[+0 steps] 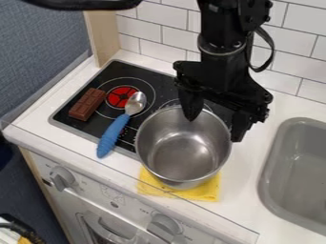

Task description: Move the blue spoon on the top of the left burner

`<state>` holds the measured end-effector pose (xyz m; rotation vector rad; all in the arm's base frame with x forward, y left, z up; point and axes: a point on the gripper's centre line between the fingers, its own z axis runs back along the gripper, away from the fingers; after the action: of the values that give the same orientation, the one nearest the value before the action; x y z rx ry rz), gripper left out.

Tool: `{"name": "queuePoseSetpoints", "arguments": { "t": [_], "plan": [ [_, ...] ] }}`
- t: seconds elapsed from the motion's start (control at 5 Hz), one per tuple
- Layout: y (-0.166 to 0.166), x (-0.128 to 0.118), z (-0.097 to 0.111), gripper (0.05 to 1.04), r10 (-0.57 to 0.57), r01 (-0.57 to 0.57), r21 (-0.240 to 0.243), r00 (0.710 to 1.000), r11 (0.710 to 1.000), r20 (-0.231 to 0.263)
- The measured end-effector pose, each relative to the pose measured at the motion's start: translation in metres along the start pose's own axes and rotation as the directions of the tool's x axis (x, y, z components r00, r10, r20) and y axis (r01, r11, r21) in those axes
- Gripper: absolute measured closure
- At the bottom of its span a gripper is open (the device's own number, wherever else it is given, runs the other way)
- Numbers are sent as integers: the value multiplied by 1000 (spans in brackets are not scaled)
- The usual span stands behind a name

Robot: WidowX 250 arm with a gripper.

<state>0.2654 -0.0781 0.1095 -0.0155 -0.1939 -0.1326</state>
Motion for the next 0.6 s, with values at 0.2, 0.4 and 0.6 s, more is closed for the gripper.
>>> {"name": "queuePoseSetpoints", "arguments": {
  "t": [0.2,0.4,0.6],
  "plan": [
    [1,-3,-6,82,2,-2,2,1000,1000,-26],
    [39,-3,-3,82,91,-90,24,995,996,-35],
    [76,-7,11,82,166,-166,68,986,984,-4]
  ]
}}
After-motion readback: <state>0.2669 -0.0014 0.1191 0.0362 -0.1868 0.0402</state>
